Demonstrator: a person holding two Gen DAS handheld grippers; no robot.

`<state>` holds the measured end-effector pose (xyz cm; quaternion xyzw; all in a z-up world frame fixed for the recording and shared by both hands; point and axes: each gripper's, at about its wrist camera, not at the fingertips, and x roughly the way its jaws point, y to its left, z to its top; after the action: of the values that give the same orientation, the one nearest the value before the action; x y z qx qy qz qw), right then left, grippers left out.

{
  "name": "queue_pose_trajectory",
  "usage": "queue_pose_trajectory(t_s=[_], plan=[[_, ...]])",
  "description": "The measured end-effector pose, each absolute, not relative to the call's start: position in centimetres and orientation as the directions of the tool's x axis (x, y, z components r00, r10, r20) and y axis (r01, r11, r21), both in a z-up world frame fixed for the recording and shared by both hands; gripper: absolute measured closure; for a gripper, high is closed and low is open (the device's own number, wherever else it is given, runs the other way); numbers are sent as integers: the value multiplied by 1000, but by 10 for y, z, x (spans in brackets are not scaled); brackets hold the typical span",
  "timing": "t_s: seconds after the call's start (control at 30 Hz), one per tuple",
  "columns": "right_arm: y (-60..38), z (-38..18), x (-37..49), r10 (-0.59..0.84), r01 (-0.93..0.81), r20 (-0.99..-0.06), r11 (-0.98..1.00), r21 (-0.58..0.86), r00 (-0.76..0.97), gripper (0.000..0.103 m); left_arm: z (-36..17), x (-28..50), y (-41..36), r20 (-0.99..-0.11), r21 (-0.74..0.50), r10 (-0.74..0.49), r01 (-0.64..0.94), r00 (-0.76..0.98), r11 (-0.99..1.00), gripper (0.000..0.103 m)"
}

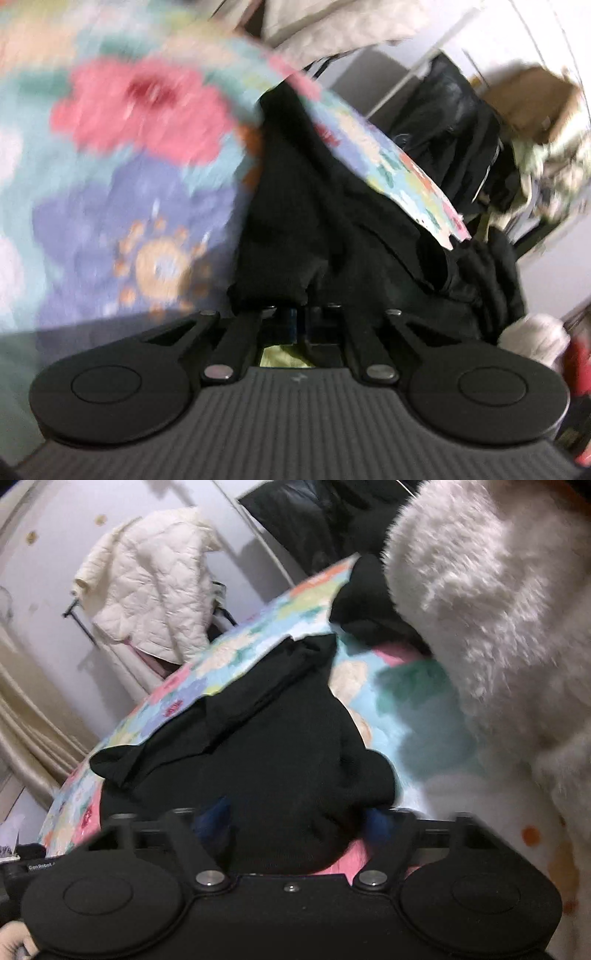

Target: Fold clothes

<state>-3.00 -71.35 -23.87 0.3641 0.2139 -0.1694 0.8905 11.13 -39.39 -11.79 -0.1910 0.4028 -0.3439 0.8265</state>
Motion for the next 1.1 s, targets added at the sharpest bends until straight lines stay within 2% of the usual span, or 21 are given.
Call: queue_pose_trajectory(t_s=[0.03, 0.13, 0.23, 0.33, 0.5, 0.67, 0.77, 0.8, 0.87, 0.93, 1.0, 1.1], plan=[[-717, -240, -30, -130, 444, -500, 679, 585, 856, 95, -110, 109, -391, -516, -597, -730, 422, 448, 682, 100], [-725, -233, -38, -97, 401, -462, 672, 623, 881, 95, -79, 97, -373, -461, -580, -739, 464, 491, 670, 100], [-716, -196, -55, -68, 323, -405, 727, 605, 912, 95, -66, 78, -332, -412, -663, -781, 433, 470, 611, 100], [-699, -167, -93, 36, 245, -377, 703, 668, 926, 95, -67, 39, -291, -445, -663, -783, 429, 435, 614, 100], [-644, -173, -160, 160, 274, -501, 677, 682, 851, 95, -88, -22, -240, -567, -608, -721, 388, 398, 692, 100], [-593, -195, -207, 216, 306, -559, 655, 691, 800, 95, -103, -29, -209, -550, -687, -741, 296, 386, 664, 100], [-577, -185, -217, 199, 298, -583, 705, 643, 788, 95, -113, -29, -214, -618, -623, -696, 311, 367, 717, 100], [-574, -185, -217, 188, 304, -610, 732, 609, 770, 95, -118, -29, -216, -634, -613, -686, 310, 356, 727, 100], [-571, -188, -216, 128, 356, -691, 782, 511, 711, 85, -126, -30, -217, -642, -614, -681, 296, 352, 732, 100], [-571, -183, -218, 96, 367, -697, 795, 483, 711, 85, -128, -31, -217, -643, -610, -679, 300, 354, 733, 100], [-570, -178, -221, 78, 372, -698, 800, 470, 712, 77, -127, -31, -218, -649, -593, -676, 325, 348, 737, 100], [-559, -156, -221, -90, 384, -695, 880, 280, 713, 58, -126, -26, -221, -666, -574, -674, 357, 319, 737, 99]])
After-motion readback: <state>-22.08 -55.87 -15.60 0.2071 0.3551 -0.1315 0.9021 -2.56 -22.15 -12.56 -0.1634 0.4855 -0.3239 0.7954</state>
